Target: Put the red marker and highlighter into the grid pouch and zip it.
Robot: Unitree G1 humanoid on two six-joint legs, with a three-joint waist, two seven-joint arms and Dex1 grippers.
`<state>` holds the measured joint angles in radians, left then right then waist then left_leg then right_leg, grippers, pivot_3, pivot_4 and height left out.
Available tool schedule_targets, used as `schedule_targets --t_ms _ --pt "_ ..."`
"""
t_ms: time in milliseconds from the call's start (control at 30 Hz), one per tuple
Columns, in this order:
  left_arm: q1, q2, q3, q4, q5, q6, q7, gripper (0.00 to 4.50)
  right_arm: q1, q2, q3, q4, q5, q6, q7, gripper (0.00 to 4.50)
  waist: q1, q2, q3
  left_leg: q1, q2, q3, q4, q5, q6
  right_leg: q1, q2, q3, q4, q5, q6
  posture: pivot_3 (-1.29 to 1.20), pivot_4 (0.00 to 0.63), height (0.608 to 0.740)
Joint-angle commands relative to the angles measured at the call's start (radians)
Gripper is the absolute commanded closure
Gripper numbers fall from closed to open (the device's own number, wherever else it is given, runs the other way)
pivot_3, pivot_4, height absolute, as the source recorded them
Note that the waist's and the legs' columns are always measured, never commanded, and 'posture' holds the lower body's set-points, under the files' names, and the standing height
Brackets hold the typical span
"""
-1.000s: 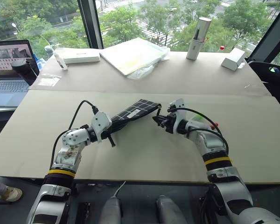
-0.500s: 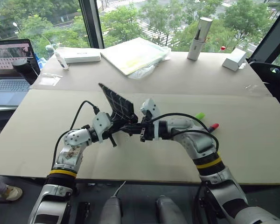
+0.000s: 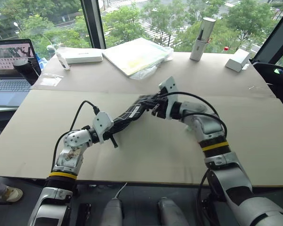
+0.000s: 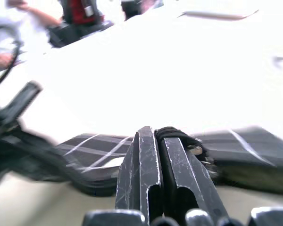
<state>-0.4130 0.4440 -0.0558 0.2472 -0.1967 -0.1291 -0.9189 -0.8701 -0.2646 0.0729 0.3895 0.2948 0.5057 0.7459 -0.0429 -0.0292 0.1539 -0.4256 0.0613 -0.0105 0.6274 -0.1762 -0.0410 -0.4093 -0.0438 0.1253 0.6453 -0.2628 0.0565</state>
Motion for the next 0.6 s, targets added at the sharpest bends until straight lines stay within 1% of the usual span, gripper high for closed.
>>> schedule_targets --t_ms 33,233,333,467,600 --pt "-0.006 0.004 0.005 -0.035 -0.016 0.000 -0.009 4.50 0.034 -0.024 0.011 -0.051 -0.001 -0.011 0.048 4.48 -0.001 0.000 0.000 0.000 0.000 0.000 0.000 0.000 0.000 0.000 0.000 0.000 0.000 0.000 0.000 0.00 0.150 0.740" --pt "-0.004 0.003 0.009 -0.038 -0.021 0.002 -0.015 4.50 0.150 -0.044 0.076 -0.246 0.060 0.080 0.165 4.48 -0.003 0.000 0.000 -0.001 0.000 0.000 0.000 0.000 0.000 -0.001 0.000 0.000 0.000 0.000 0.000 0.00 0.150 0.740" --pt "-0.004 0.003 0.013 -0.040 -0.025 0.005 -0.016 4.50 0.181 -0.048 0.090 -0.312 0.088 0.114 0.202 4.48 -0.002 0.000 0.000 0.000 0.000 0.000 0.000 0.000 0.000 -0.001 0.000 0.000 0.000 0.000 0.000 0.00 0.150 0.740" --pt "-0.003 0.000 0.015 -0.049 -0.031 0.015 -0.015 4.50 0.185 -0.036 0.090 -0.323 0.104 0.140 0.206 4.48 -0.002 0.000 0.000 0.000 0.000 0.000 0.000 0.000 0.000 -0.001 0.000 0.000 0.000 0.000 0.000 0.00 0.150 0.740" --pt "0.005 -0.001 0.018 -0.066 -0.039 0.028 -0.013 4.50 0.158 -0.042 0.034 -0.232 0.099 0.114 0.182 4.48 0.001 0.000 0.000 -0.001 0.000 -0.001 0.000 0.000 0.000 0.000 0.000 0.000 0.000 0.000 0.000 0.00 0.150 0.740"
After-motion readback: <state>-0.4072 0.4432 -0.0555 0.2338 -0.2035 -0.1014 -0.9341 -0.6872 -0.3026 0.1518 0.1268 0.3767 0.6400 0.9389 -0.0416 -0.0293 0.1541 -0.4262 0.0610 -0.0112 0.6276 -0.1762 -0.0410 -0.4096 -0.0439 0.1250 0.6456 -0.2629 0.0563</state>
